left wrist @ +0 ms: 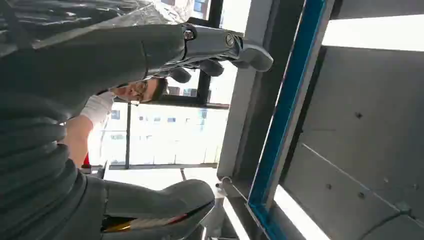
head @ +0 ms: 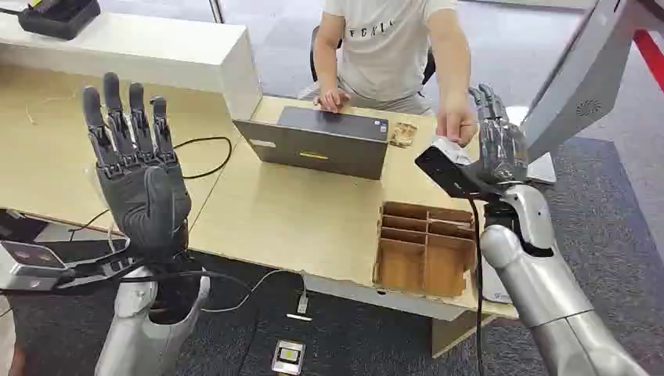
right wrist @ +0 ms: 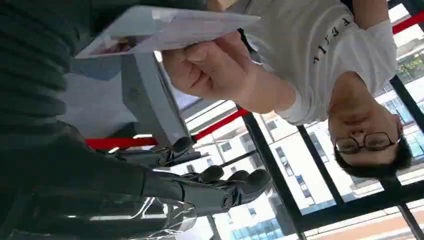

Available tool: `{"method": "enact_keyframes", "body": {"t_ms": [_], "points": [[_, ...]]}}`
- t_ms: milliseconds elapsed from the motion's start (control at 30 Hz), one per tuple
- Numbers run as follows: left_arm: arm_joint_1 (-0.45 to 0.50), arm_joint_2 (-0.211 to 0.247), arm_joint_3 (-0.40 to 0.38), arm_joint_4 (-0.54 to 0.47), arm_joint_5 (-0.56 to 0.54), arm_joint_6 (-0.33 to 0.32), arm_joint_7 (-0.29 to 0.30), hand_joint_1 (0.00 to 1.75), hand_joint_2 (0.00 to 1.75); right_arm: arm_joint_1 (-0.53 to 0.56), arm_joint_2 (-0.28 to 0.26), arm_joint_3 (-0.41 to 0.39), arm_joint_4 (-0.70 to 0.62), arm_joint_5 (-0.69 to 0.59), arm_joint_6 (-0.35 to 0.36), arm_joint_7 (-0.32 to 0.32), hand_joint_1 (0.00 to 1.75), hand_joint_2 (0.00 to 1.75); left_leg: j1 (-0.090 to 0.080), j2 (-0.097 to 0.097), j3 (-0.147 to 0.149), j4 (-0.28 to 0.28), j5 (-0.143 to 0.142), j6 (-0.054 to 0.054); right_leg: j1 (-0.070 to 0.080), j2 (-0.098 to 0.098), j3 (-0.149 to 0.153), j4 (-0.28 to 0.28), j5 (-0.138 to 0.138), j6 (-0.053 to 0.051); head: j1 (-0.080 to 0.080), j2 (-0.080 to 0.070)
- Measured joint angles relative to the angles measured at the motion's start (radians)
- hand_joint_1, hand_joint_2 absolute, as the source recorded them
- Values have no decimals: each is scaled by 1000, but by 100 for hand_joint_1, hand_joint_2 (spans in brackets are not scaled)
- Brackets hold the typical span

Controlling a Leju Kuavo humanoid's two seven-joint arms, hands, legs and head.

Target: Pass the card to the sensor for recognition and then transmit it.

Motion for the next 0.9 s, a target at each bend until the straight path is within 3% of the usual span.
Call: {"method": "enact_keyframes", "body": {"t_ms": [367, 900], "points": [[1, -14, 12, 16, -6, -25, 0, 7, 175, -14, 7, 15, 117, 13, 7, 12, 175, 175, 0, 0, 0, 0, 0, 0, 0, 0, 0, 0, 0, 0, 0, 0], [0, -24, 22, 27, -11, -33, 0, 5, 175, -6, 1, 16, 143, 3, 3, 8, 175, 175, 0, 0, 0, 0, 0, 0, 0, 0, -1, 0, 0, 0, 0, 0]]}}
